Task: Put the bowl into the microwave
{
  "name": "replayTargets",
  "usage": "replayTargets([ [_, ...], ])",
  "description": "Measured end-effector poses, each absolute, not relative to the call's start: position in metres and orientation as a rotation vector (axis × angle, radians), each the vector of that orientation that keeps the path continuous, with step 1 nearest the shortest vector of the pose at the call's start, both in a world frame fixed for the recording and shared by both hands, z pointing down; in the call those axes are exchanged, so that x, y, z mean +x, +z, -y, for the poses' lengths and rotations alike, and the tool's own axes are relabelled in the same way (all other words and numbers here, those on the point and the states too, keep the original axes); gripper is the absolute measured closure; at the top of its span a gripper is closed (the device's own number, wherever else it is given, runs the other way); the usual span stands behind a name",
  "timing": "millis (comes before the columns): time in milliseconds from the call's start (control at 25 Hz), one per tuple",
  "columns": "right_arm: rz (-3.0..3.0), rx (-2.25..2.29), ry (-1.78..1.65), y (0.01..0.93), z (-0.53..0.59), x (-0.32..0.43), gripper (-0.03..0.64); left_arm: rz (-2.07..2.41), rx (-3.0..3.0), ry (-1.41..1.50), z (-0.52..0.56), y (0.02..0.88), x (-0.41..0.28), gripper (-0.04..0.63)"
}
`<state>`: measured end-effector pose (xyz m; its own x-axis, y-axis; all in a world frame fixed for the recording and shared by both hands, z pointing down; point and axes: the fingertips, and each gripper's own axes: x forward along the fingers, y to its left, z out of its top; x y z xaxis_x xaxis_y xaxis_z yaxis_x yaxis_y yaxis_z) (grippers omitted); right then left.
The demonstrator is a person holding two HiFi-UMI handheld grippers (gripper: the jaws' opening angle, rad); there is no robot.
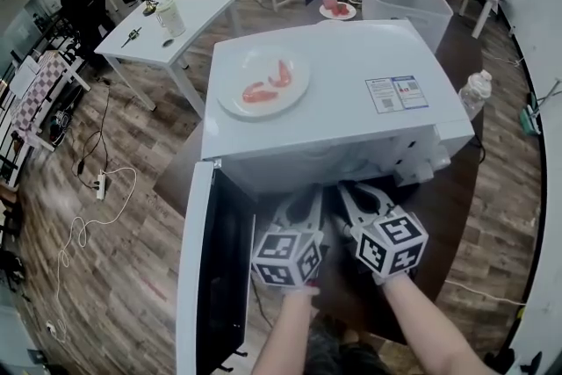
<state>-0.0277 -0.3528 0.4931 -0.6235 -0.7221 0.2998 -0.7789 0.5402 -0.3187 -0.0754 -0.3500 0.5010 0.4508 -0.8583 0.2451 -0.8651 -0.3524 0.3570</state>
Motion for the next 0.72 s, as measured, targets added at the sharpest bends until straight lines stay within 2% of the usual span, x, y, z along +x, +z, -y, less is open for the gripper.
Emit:
replayTargets([
  [720, 2.728, 1.111, 0.644, 0.460, 0.270, -0.024, 0.614, 1.401, 2.321, -0.018, 0.277, 0.464, -0.044, 0.584],
])
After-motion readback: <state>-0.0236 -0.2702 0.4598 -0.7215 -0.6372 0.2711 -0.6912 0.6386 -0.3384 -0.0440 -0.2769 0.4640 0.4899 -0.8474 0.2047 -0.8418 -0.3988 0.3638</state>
